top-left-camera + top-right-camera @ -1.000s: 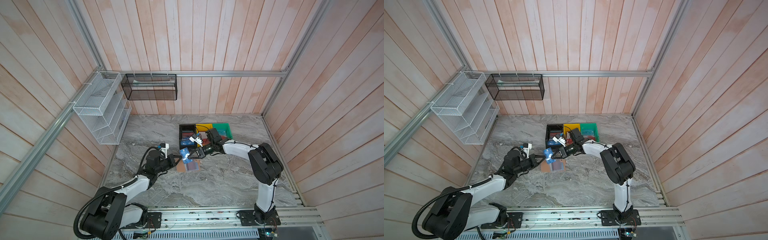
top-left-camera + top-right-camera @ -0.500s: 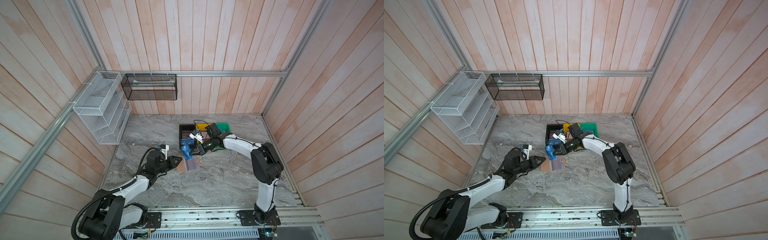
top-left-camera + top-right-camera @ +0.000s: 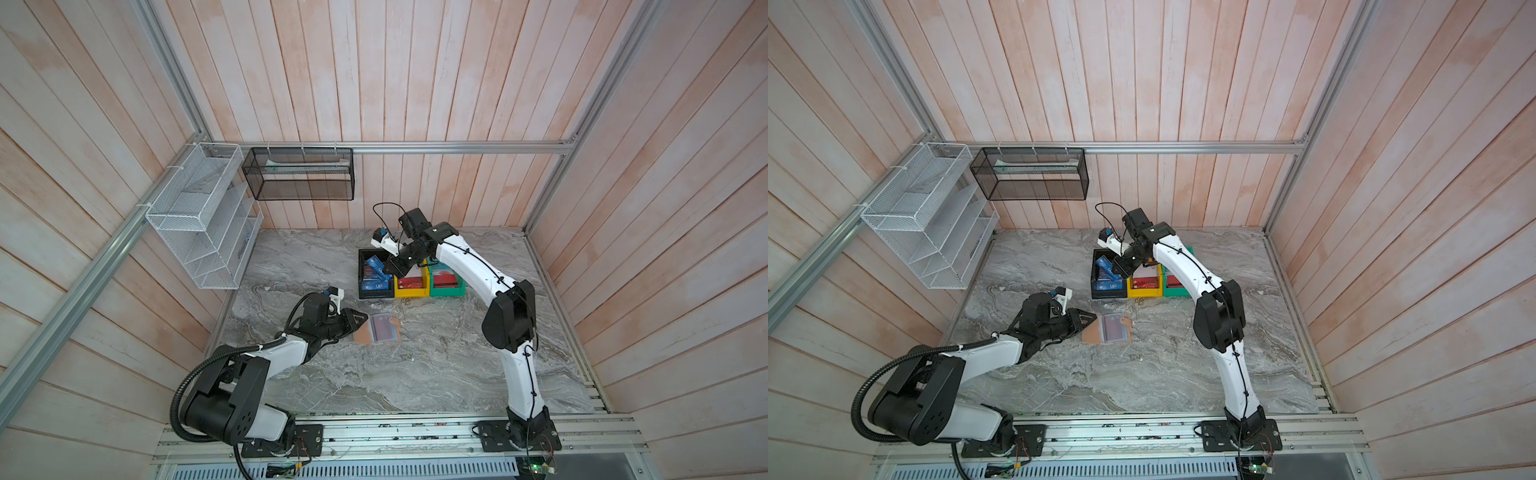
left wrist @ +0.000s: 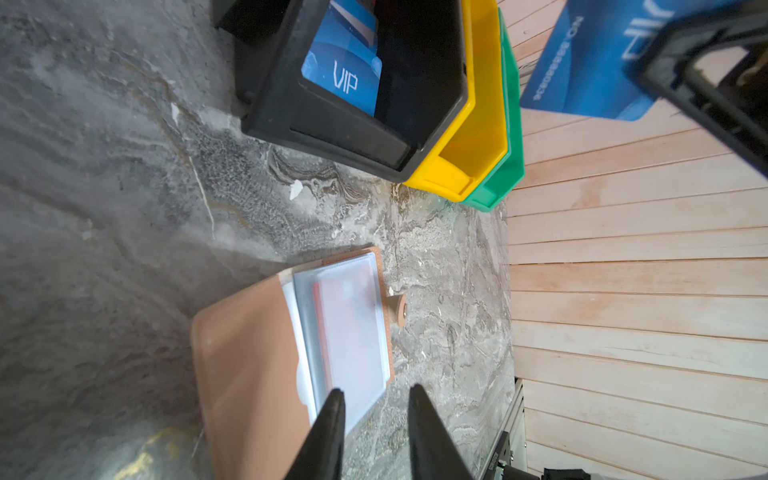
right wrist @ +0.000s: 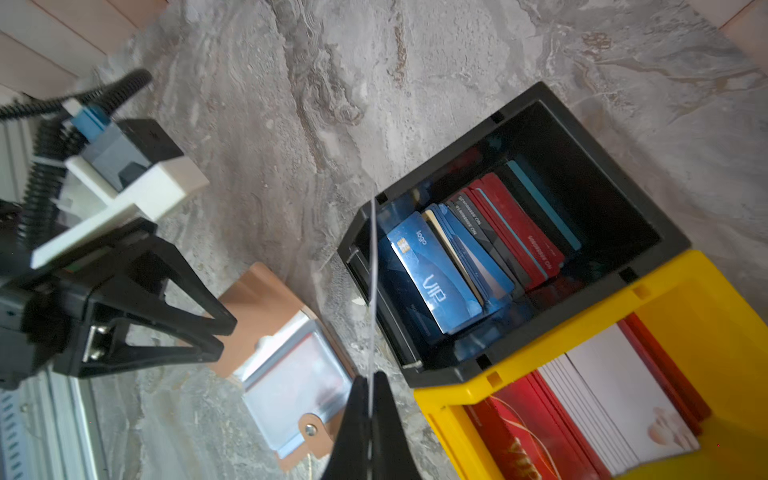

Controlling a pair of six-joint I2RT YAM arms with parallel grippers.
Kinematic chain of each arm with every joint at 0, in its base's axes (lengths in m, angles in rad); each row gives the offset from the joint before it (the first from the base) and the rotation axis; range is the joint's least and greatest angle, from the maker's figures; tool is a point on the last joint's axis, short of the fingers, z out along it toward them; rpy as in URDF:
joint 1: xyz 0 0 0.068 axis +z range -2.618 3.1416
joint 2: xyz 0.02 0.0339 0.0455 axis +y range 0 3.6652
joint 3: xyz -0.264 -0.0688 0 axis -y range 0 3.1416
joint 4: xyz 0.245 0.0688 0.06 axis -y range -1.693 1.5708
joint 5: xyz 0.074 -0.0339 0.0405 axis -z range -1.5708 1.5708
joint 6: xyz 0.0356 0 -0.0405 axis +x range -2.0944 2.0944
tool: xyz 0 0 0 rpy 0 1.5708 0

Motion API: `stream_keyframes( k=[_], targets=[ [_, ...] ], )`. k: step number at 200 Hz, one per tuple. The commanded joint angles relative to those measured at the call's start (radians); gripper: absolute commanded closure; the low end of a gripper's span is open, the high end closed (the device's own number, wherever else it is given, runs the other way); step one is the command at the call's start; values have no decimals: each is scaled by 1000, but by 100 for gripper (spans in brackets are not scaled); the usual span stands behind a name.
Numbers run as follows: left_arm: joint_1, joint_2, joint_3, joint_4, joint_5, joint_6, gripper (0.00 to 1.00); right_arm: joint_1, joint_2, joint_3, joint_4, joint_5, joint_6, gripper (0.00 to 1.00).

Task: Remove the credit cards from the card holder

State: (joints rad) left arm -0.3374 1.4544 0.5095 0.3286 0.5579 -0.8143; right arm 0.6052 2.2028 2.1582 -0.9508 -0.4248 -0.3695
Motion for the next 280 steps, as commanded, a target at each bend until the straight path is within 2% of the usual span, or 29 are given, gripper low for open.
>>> stream_keyframes(
  k=[1,28,81,95,180,216,280],
  targets=[
    [2,25,27,6,29,26,71,35,7,9,-71,118,-159,100],
    [3,40,38,-3,30,36,72,60,1,-15,-41,160,-222,100],
    [3,66,47,-4,37,44,72,100,26,-51,5,374,-322,100],
    [3,72,45,-2,39,44,72,102,33,-58,16,400,-340,100],
    [3,131,53,30,51,43,72,107,48,-135,99,440,-459,100],
    [3,157,68,40,66,44,73,120,53,-144,118,481,-466,100],
    [6,177,66,51,71,49,73,133,70,-137,136,487,-482,100]
  ],
)
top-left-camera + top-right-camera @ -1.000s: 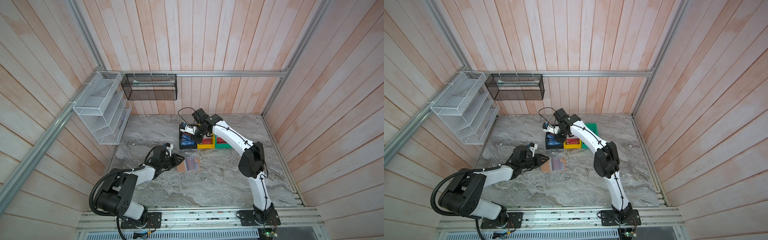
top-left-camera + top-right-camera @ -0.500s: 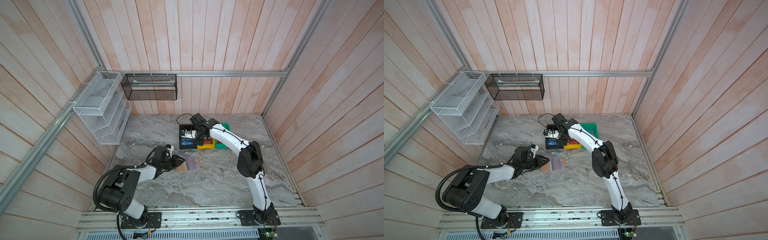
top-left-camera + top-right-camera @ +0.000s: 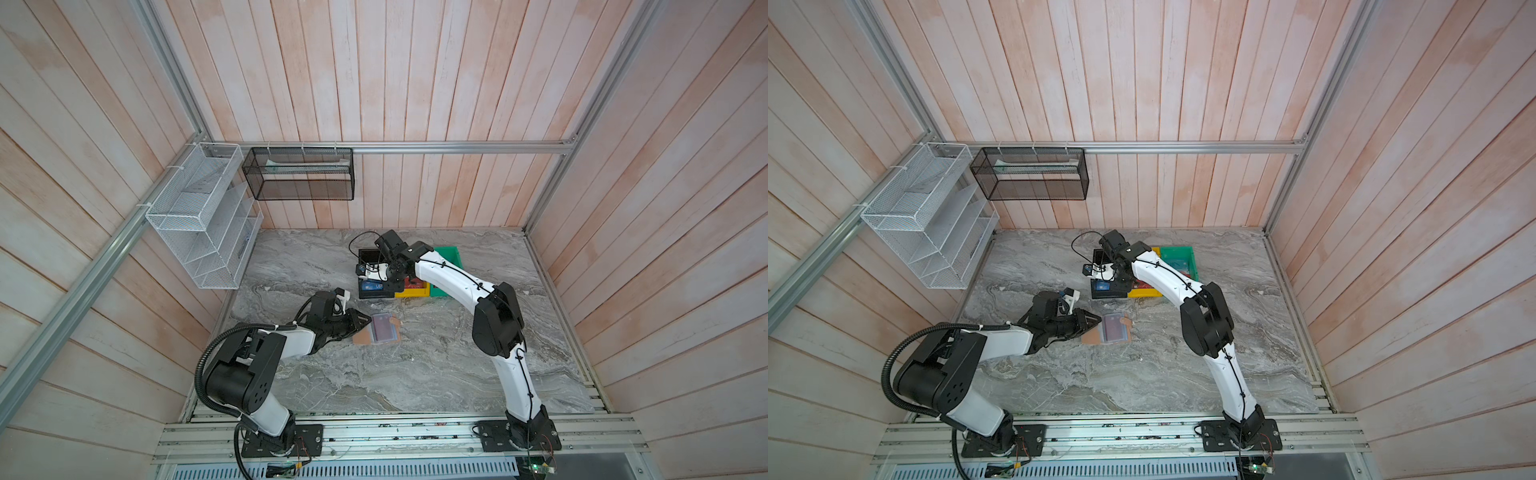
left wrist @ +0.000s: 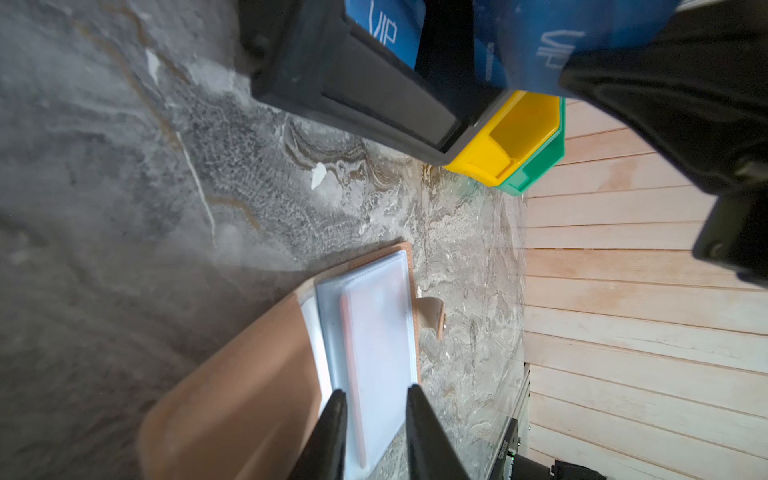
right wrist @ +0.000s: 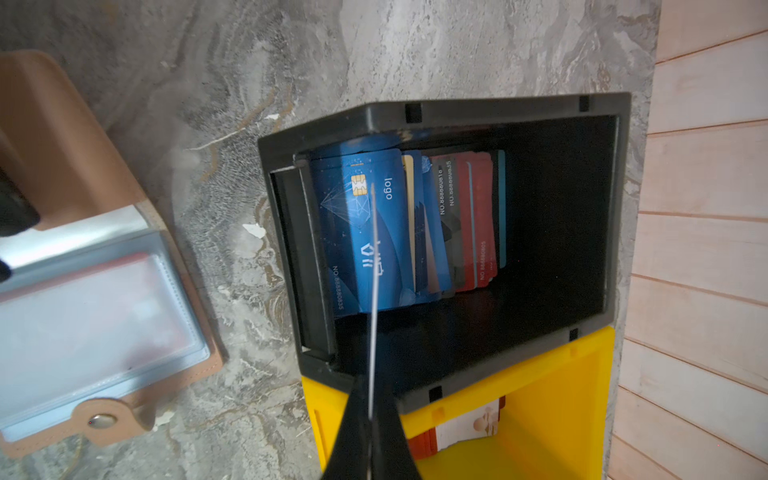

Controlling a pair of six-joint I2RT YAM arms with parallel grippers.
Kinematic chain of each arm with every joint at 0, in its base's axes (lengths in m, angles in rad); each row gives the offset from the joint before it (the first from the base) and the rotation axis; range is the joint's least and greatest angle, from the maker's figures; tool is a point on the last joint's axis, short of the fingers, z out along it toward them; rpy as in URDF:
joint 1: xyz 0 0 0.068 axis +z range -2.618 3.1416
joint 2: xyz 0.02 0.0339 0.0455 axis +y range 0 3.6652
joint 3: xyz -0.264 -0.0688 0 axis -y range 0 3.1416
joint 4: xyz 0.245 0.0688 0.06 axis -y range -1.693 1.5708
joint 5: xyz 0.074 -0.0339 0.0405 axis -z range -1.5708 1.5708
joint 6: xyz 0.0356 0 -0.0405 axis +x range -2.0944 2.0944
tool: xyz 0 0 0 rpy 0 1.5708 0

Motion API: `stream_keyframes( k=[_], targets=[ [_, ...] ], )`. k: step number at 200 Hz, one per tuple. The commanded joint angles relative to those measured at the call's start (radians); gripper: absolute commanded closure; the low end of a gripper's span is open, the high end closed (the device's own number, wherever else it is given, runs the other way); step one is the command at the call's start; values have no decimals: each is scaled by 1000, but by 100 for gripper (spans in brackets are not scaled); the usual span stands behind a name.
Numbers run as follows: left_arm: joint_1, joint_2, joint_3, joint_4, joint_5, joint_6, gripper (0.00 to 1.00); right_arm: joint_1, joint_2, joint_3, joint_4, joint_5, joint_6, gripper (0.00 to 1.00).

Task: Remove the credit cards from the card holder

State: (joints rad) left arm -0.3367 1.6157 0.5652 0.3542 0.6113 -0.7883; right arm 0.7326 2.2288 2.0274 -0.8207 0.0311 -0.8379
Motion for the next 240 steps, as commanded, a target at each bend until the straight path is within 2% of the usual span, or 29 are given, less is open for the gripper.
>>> stream_keyframes(
  k=[1,162,240],
  targets=[
    [5,15,9,25,18,23,73,6,45,-6,6,32,-14,100],
    [37,27,3,32,38,35,73,22,94,12,22,78,-29,100],
    [63,35,11,25,53,43,73,28,82,-32,53,92,-37,100]
  ],
)
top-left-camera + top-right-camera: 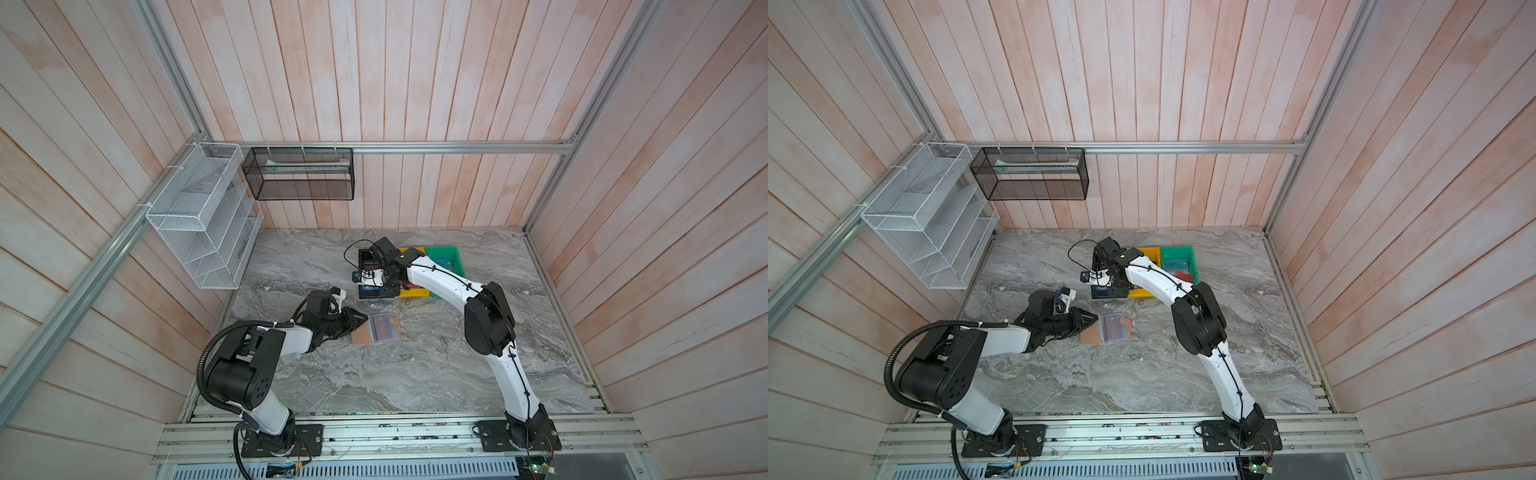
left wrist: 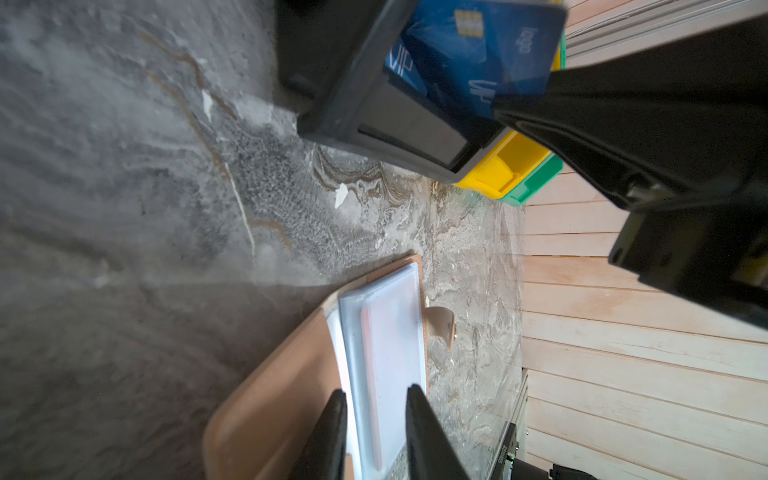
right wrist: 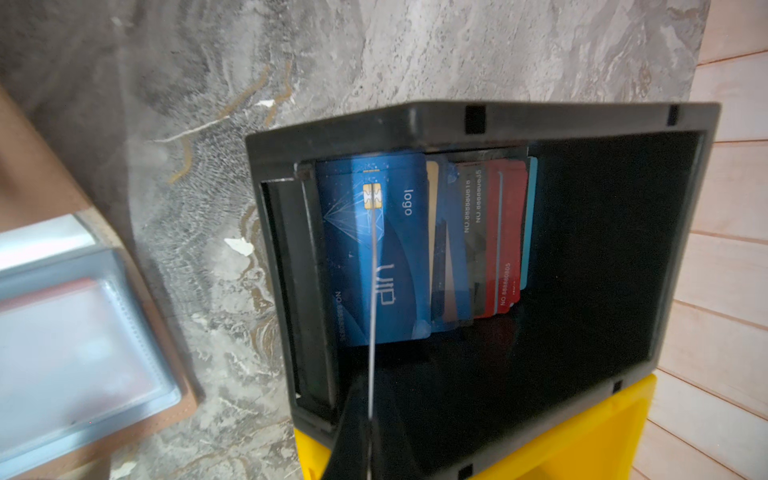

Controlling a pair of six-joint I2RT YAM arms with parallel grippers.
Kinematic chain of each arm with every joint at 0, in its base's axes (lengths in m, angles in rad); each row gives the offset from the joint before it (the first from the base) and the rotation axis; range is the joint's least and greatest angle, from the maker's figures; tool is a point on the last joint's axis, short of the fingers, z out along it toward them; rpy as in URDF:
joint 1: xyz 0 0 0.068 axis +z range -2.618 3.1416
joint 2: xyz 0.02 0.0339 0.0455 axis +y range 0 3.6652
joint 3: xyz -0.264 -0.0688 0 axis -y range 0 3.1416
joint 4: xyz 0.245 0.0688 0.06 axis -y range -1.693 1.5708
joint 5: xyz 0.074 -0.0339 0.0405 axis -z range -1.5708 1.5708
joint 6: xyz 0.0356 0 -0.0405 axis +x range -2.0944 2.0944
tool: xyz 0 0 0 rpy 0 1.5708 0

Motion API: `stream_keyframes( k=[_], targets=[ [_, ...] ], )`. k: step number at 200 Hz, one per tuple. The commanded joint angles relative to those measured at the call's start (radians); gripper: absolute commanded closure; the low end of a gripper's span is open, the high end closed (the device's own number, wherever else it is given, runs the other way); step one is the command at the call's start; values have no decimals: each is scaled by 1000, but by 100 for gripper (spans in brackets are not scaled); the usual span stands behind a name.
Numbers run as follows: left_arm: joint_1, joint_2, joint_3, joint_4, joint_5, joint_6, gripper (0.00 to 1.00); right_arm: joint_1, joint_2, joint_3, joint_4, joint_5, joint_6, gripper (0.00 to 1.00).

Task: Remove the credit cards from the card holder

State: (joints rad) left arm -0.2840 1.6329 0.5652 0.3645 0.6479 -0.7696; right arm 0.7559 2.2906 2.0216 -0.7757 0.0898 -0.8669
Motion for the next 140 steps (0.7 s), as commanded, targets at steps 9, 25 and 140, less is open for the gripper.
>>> stream_keyframes(
  k=[9,25,140],
  targets=[
    [11,19,14,15,19,24,73,5,18,-27,14,36,-8,97],
    [11,22,19,13,22,24,73,5,17,-31,29,41,-8,93],
    [28,18,12,15,36,33,73,-7,138,164,183,145,-29,79]
  ],
)
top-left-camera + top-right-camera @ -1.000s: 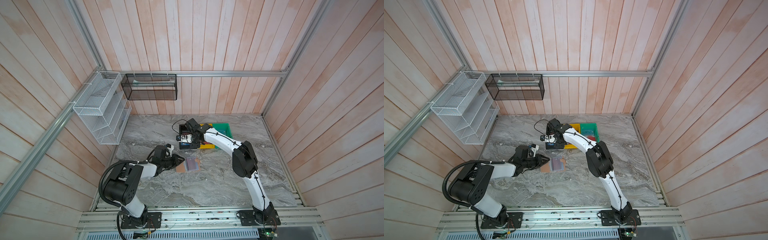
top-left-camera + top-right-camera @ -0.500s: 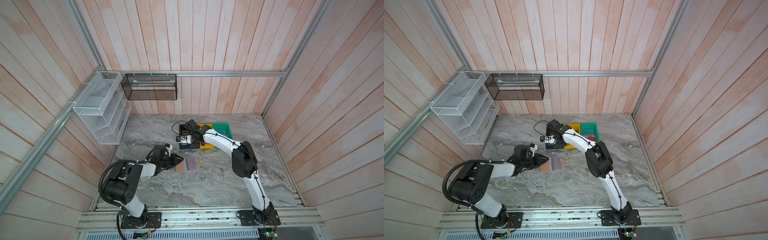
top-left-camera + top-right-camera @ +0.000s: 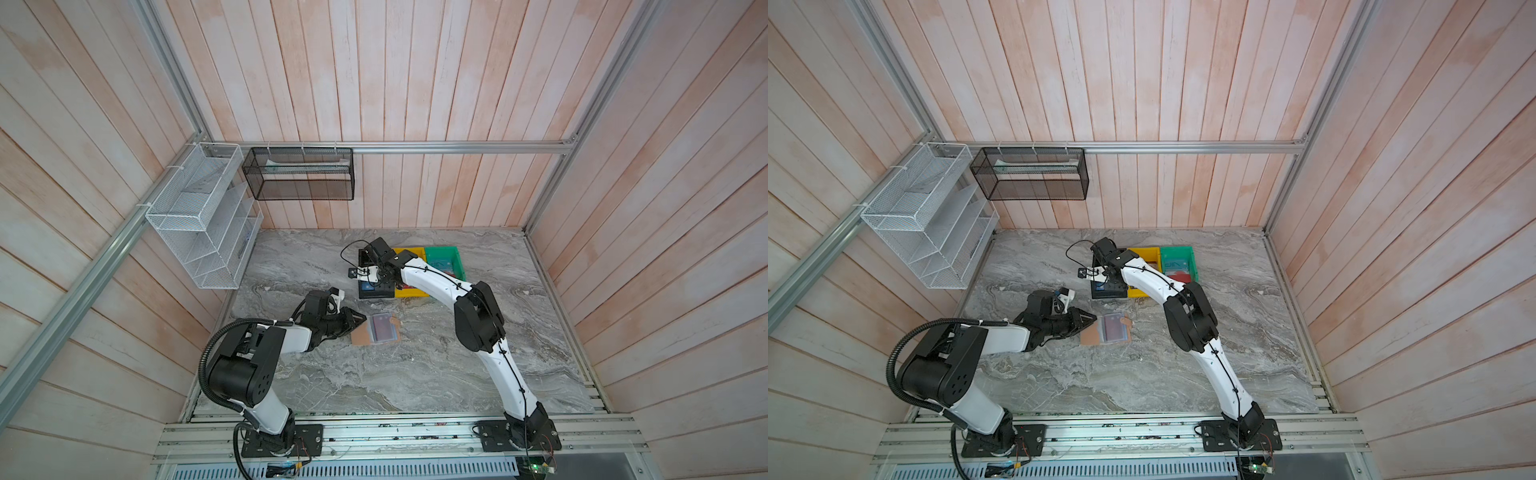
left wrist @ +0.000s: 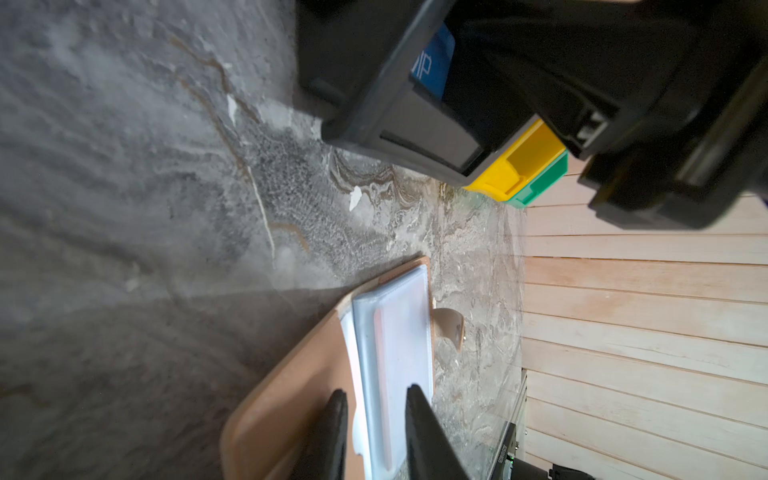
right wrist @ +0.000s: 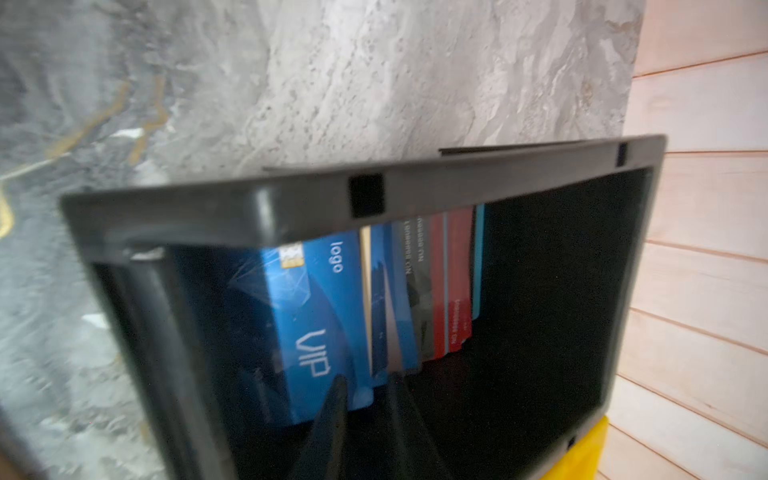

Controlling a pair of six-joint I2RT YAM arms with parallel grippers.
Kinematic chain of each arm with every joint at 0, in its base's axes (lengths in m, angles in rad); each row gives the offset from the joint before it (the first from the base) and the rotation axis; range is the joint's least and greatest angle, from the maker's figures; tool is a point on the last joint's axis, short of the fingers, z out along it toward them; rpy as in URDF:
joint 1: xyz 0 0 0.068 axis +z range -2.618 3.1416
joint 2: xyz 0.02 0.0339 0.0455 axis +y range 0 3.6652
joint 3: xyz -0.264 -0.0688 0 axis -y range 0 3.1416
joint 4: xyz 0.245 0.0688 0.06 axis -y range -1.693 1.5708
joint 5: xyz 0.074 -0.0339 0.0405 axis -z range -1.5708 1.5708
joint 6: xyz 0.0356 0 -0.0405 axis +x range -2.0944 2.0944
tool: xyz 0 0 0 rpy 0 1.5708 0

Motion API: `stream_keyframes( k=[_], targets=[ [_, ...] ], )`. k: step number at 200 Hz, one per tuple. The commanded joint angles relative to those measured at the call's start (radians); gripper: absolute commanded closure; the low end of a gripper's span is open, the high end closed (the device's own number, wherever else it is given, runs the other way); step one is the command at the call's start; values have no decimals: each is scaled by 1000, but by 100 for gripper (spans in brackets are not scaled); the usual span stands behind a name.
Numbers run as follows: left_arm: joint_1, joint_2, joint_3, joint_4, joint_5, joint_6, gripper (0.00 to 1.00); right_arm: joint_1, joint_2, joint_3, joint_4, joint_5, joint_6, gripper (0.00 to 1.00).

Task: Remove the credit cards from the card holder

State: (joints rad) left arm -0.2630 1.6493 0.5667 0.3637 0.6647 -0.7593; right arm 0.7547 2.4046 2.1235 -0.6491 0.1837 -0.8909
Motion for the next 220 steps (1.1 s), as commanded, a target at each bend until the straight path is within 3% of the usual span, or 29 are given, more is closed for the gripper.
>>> stream_keyframes(
  k=[1,34,67,88,113,139,178,220],
  targets=[
    [8,1,11,16,19,23,73,-6,23,63,55,52,-5,79],
    [10,-9,2,13,7,23,73,8,-56,38,10,51,73,78],
    [11,-18,-21,17,5,12,73,9,-230,-60,-61,-90,315,81],
    [10,-49,-43,-3,-10,8,75,14,-365,-217,-68,-233,434,86],
    [1,-98,-58,-63,-47,19,78,18,-522,-489,43,-406,556,91],
    [-2,-119,-72,-105,-70,26,78,18,-640,-748,223,-459,695,93],
    [-17,-165,-94,-142,-117,20,78,18,-648,-908,379,-518,815,95],
    [-22,-146,-91,-148,-138,21,78,17,-556,-900,419,-567,849,96]
  ],
)
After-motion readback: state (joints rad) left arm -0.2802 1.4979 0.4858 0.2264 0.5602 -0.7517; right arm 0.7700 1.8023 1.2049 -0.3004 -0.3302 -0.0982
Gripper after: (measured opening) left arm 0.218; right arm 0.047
